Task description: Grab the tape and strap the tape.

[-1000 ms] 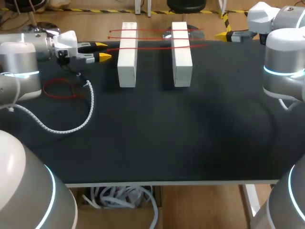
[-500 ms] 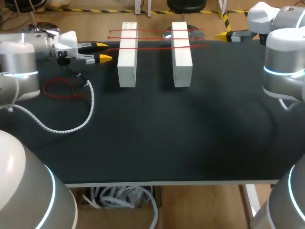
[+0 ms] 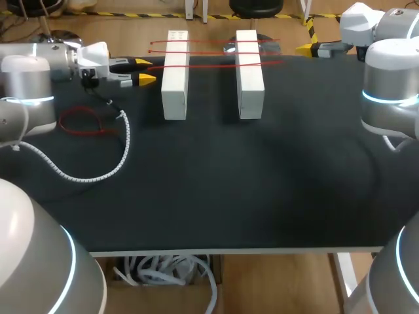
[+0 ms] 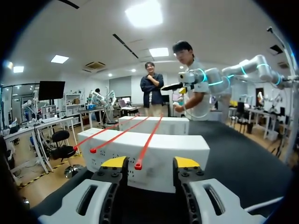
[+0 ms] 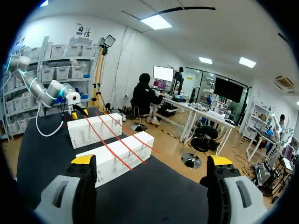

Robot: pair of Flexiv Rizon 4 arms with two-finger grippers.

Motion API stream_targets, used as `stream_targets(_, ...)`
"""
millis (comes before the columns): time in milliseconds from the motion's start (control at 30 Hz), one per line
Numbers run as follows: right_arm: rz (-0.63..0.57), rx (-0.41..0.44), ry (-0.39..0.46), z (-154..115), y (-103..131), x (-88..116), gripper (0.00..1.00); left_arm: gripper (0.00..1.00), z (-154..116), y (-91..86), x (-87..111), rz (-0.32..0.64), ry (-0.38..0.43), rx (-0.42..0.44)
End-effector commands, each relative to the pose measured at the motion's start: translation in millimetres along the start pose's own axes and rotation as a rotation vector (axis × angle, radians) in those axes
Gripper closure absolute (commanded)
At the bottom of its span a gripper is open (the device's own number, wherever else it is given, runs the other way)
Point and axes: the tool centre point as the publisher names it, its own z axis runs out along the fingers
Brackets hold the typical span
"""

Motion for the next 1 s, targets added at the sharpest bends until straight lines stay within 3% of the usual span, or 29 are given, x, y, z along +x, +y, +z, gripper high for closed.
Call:
stream_targets(33, 0.0, 0.0, 0.0, 0.0, -0.1, 0.0, 0.0, 0.61, 2.4, 2.4, -7.2, 0.002, 0.019, 0.003)
stream_targets(200, 0.0, 0.0, 0.0, 0.0, -0.1, 0.0, 0.0, 0.67, 5.0, 3.4, -10.4, 0.01, 0.028, 0.0)
stream_targets(733, 0.0, 0.0, 0.0, 0.0, -0.1, 0.0, 0.0, 0.63, 3.2, 6.4, -20.0, 0.007, 0.019, 0.002)
stream_targets(833, 0.0, 0.0, 0.0, 0.0, -0.1, 0.0, 0.0, 0.64, 1.7, 7.9, -21.3, 0.002, 0.011, 0.001)
stream_targets(867, 0.0, 0.0, 0.0, 0.0, -0.1, 0.0, 0.0, 0.76, 0.9, 8.8, -20.6, 0.002, 0.013, 0.0)
stream_targets(900, 0.0, 0.0, 0.0, 0.0, -0.1, 0.0, 0.0, 0.81, 0.3, 9.5, -19.7, 0.002, 0.014, -0.003)
stream_targets(1000, 0.0, 0.0, 0.0, 0.0, -0.1, 0.0, 0.0, 0.75, -1.3, 10.8, -17.0, 0.003, 0.016, -0.007)
